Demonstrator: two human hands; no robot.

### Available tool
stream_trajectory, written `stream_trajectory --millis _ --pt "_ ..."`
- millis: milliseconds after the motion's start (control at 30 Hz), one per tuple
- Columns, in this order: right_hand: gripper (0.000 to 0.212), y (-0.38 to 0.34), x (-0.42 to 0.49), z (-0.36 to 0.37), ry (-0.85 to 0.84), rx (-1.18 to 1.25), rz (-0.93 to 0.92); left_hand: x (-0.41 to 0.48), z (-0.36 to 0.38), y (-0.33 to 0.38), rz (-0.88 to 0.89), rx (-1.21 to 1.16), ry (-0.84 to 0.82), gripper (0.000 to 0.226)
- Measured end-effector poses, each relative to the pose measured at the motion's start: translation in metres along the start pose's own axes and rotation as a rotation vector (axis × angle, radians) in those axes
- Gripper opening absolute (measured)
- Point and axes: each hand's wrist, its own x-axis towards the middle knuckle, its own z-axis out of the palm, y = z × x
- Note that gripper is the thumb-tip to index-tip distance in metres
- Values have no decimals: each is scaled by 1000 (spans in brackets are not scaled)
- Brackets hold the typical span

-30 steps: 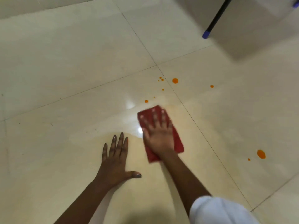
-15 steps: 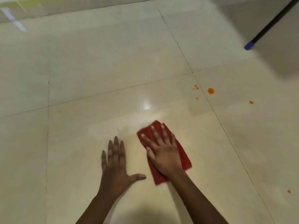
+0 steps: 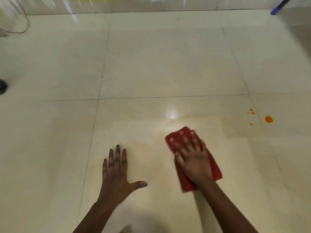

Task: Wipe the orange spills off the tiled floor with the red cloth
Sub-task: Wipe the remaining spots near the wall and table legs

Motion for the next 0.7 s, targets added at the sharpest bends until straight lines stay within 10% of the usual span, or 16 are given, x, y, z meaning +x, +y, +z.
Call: stream_trajectory --millis 133,300,500,700 --pt "51 -31 105 -8 -92 4 180 2 3 0 31 -6 20 127" --pt "51 -96 29 14 -112 49 -299 -5 -6 -39 -142 -95 123 129" --pt "51 -74 133 -2 -80 -8 100 -5 -6 -65 -224 -87 93 128" --pt "50 -150 67 24 -113 14 -445 -9 -15 -82 -278 -165 158 132"
